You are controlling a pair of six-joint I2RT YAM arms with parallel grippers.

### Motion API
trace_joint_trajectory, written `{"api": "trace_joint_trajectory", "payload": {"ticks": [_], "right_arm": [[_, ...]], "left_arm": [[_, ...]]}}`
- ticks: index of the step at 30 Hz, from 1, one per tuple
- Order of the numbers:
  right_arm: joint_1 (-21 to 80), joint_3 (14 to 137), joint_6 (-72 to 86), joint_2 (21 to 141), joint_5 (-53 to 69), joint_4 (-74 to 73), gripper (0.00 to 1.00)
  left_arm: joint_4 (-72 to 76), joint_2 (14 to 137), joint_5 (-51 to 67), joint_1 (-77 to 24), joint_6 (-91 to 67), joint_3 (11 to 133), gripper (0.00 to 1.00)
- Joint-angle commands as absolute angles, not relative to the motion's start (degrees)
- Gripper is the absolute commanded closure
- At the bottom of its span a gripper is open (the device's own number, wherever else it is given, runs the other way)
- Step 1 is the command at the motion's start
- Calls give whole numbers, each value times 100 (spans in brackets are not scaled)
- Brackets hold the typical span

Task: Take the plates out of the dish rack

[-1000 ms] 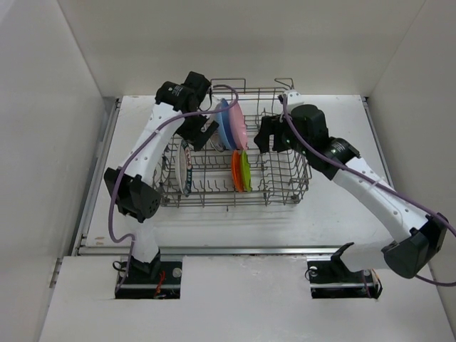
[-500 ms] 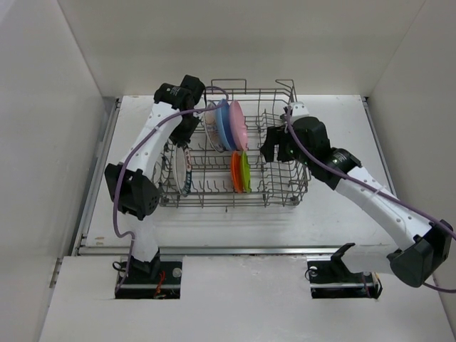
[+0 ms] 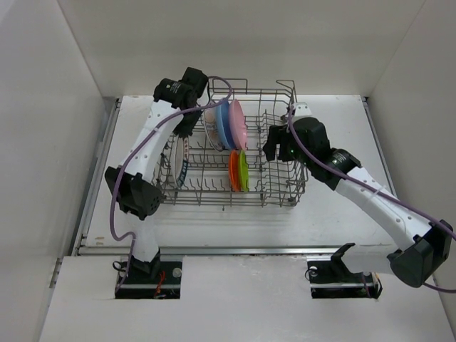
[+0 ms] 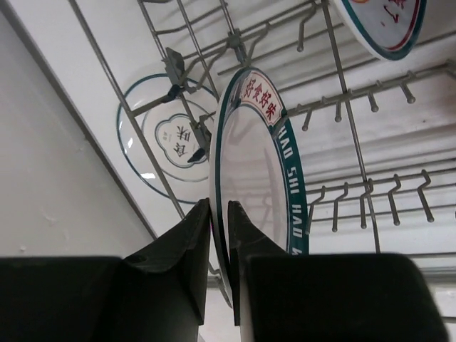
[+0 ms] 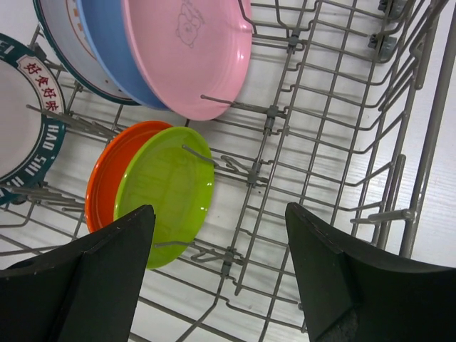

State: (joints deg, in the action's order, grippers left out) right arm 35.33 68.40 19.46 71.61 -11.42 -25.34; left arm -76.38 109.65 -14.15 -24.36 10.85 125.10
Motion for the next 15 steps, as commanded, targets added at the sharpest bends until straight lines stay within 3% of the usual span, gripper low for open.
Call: {"api": "trace_joint_trajectory", "payload": {"ticks": [1,15], "right_arm": [[3568,7224,1942,7171,-1239,-2382,21],[3516,7962,1942,7497,-1063,-2531,19]], "left_arm": [[-7217,9950,-1739,-2549,1380,13025,100],[-6742,9422,-1862,-2549,1248,12823,100]]}}
